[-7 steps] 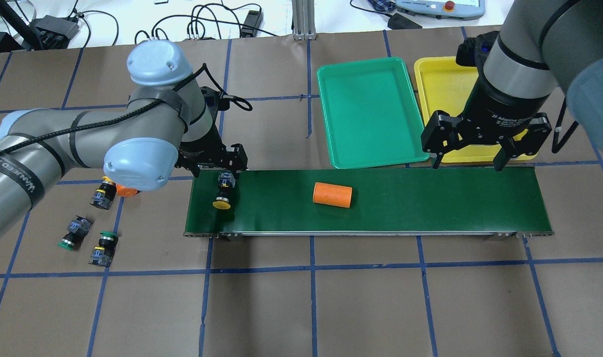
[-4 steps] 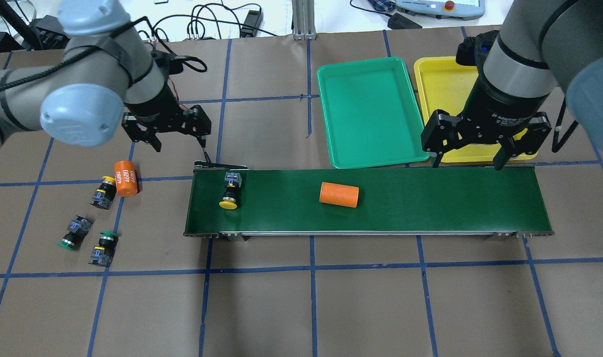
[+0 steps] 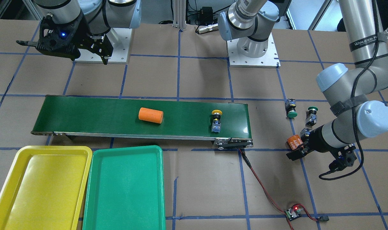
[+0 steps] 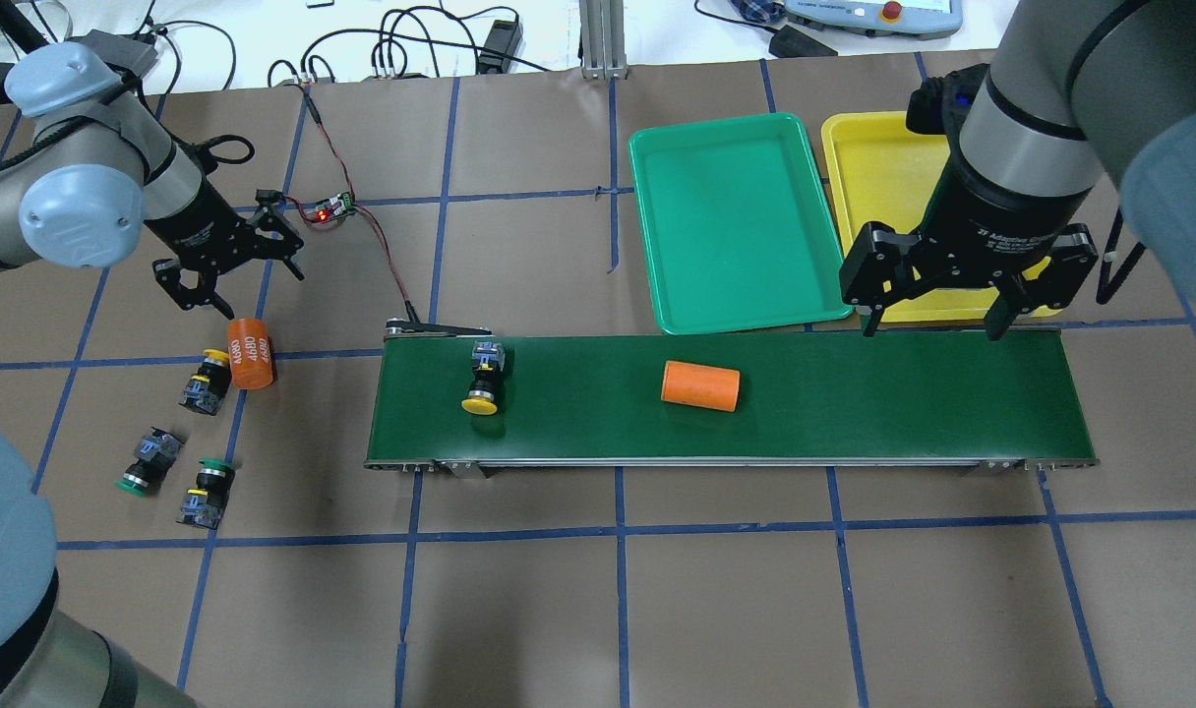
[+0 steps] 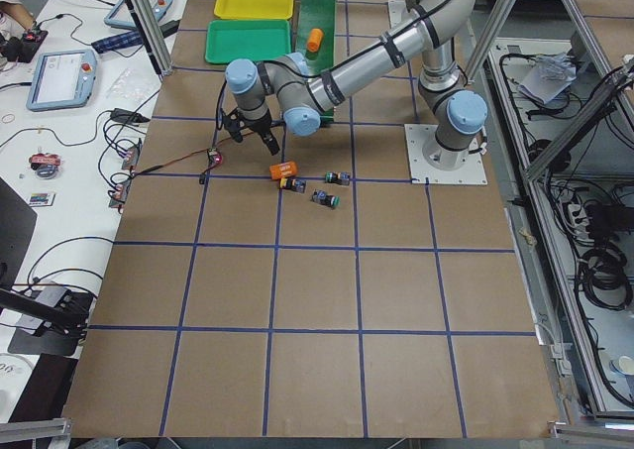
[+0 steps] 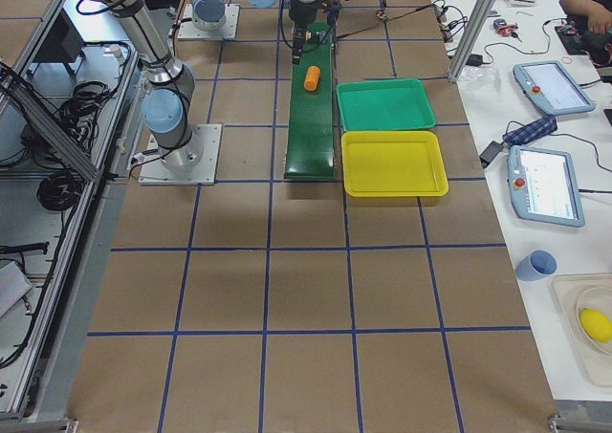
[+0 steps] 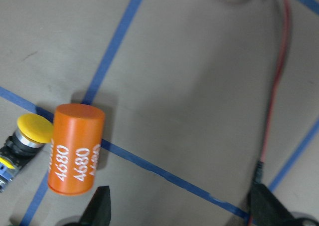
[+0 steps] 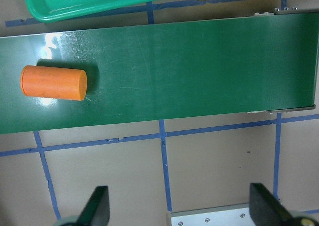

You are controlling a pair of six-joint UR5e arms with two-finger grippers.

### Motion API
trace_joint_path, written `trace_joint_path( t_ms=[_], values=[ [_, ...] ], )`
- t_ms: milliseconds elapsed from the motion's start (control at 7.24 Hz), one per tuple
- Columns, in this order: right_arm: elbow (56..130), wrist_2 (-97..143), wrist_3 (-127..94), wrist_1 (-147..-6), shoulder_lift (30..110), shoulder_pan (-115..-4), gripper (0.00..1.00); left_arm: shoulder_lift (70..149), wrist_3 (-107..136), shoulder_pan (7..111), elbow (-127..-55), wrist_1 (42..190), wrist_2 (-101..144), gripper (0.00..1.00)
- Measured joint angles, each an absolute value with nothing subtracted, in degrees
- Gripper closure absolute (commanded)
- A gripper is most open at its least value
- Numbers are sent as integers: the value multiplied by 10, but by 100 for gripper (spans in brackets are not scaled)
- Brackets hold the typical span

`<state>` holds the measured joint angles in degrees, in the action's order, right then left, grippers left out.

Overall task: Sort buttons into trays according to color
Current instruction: 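Move the left gripper to the second orange cylinder and grasp it, then carry the orange cylinder onto the belt and release it with the left gripper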

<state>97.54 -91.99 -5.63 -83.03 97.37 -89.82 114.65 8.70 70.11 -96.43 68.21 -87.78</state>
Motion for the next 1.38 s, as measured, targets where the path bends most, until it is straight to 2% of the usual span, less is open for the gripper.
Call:
trace_joint_path(
  t_ms=[276,414,553,691,829,967,1381],
  values=[
    [976,-924,-58,-834,973,-898,0,1160,53,693,-986,654,-897,0],
    [976,-923,-59,-835,973,-898,0,1163,48,692,-998,645,-902,5],
    [976,-921,-59,-835,972,-898,0,1167,44,691,-1008,639,-915,18],
    [976,-920,-61,-835,972,-898,0,1172,43,691,-1014,636,-929,45],
    [976,-920,-60,-834,972,-899,0,1176,45,690,-1017,634,-935,93],
    [976,-919,-62,-836,971,-899,0,1177,47,691,-1016,634,-936,100],
    [976,-916,-59,-857,965,-900,0,1157,66,698,-1007,648,-930,100]
  ],
)
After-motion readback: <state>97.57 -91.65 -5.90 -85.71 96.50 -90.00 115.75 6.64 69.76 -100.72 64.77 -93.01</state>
